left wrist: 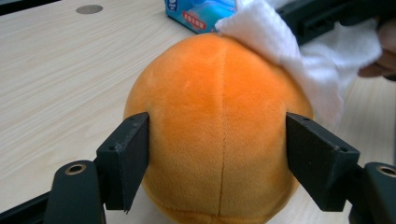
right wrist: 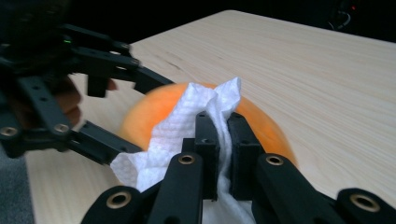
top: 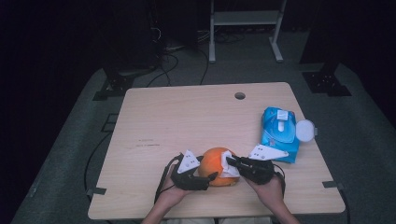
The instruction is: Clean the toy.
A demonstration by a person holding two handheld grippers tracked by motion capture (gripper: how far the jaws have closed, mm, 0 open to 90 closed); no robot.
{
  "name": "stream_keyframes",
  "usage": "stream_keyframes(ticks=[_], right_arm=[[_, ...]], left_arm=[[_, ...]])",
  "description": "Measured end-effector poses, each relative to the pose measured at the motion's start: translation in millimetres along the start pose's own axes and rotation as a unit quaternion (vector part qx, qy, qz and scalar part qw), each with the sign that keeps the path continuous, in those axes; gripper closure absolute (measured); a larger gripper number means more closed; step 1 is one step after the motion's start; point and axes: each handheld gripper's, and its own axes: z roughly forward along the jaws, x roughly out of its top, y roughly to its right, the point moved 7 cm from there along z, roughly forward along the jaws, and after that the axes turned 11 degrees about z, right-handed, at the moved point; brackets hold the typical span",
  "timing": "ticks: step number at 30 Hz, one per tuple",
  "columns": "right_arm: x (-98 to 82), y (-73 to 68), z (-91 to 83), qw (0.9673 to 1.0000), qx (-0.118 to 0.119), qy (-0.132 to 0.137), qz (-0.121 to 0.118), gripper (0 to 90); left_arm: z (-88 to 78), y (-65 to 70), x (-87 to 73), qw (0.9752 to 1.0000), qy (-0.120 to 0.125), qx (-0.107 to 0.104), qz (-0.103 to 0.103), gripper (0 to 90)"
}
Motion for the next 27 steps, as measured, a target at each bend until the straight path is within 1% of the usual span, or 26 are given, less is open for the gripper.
stream_keyframes(ticks=[2,3,4,6,7,8,10,11,12,13,14,15,17,18,19,20,22,23,24,25,26,27], right_arm=[[-2.1,6.2,-0.8,0.9999,-0.007,0.000,0.010,83.6],[-2.9,7.7,-1.5,0.9999,-0.007,0.000,0.014,83.6],[-2.8,6.0,-2.0,0.9998,-0.008,-0.001,0.015,83.6],[-0.4,-4.0,-1.8,1.0000,-0.002,0.000,0.002,83.5],[1.2,-10.9,-1.3,1.0000,0.008,0.002,-0.004,83.5],[2.3,-17.9,-0.9,0.9998,0.016,0.002,-0.012,83.5],[4.1,-30.7,0.7,0.9990,0.032,0.003,-0.029,83.5],[4.4,-36.2,1.9,0.9985,0.037,0.002,-0.039,83.4],[4.5,-37.9,2.5,0.9983,0.035,0.001,-0.046,83.4],[4.8,-37.0,2.8,0.9981,0.028,0.001,-0.055,83.5],[5.3,-34.4,2.0,0.9984,0.022,0.001,-0.052,83.5],[6.3,-28.7,0.8,0.9988,0.017,0.005,-0.045,83.5],[7.7,-14.7,-2.5,0.9994,-0.002,0.011,-0.033,83.5],[7.6,-9.6,-4.5,0.9995,-0.008,0.012,-0.027,83.5],[7.2,-8.3,-6.1,0.9996,-0.007,0.012,-0.023,83.6],[6.5,-10.8,-6.5,0.9996,-0.006,0.011,-0.025,83.6],[5.2,-24.7,-3.8,0.9993,0.013,0.007,-0.035,83.6],[3.6,-36.1,-0.4,0.9983,0.032,0.000,-0.048,83.5],[2.3,-43.0,2.1,0.9975,0.040,-0.004,-0.057,83.5],[0.1,-51.5,6.4,0.9962,0.041,-0.014,-0.075,83.4],[-0.4,-53.6,8.3,0.9953,0.037,-0.016,-0.088,83.4],[-0.2,-53.7,9.3,0.9950,0.035,-0.019,-0.092,83.5]], left_arm=[[1.0,1.5,2.1,0.9999,0.009,-0.005,-0.006,23.1],[1.8,2.3,3.5,0.9999,0.010,-0.006,-0.008,21.0],[2.7,3.8,4.4,1.0000,0.008,-0.003,-0.002,21.5],[3.5,7.9,6.9,0.9997,0.008,0.007,0.024,24.4],[4.0,10.9,8.0,0.9991,0.006,0.011,0.042,25.6],[4.5,13.8,8.6,0.9980,0.003,0.014,0.061,26.2],[5.8,20.8,10.2,0.9958,0.002,0.019,0.090,27.4],[6.2,22.3,10.4,0.9950,0.000,0.021,0.098,27.7],[6.3,22.6,10.6,0.9941,-0.003,0.023,0.106,27.7],[6.2,22.2,10.6,0.9946,-0.003,0.023,0.101,28.2],[5.6,20.6,10.2,0.9950,-0.003,0.023,0.097,28.4],[5.4,19.7,9.6,0.9957,-0.002,0.022,0.090,28.5],[5.3,18.1,9.3,0.9964,0.003,0.023,0.082,28.5],[5.7,18.2,10.0,0.9965,0.005,0.024,0.080,28.3],[6.2,18.8,11.4,0.9962,0.006,0.027,0.083,27.9],[7.3,19.9,13.5,0.9957,0.009,0.030,0.087,27.6],[8.5,21.7,15.6,0.9951,0.010,0.032,0.093,27.5],[8.9,22.9,15.8,0.9950,0.010,0.032,0.094,27.5],[9.5,25.0,15.6,0.9945,0.008,0.031,0.099,27.3],[9.4,25.1,15.1,0.9937,0.004,0.033,0.107,26.9],[9.2,25.4,14.4,0.9934,0.002,0.035,0.109,26.9],[8.6,24.9,13.6,0.9941,0.001,0.032,0.104,27.0]])
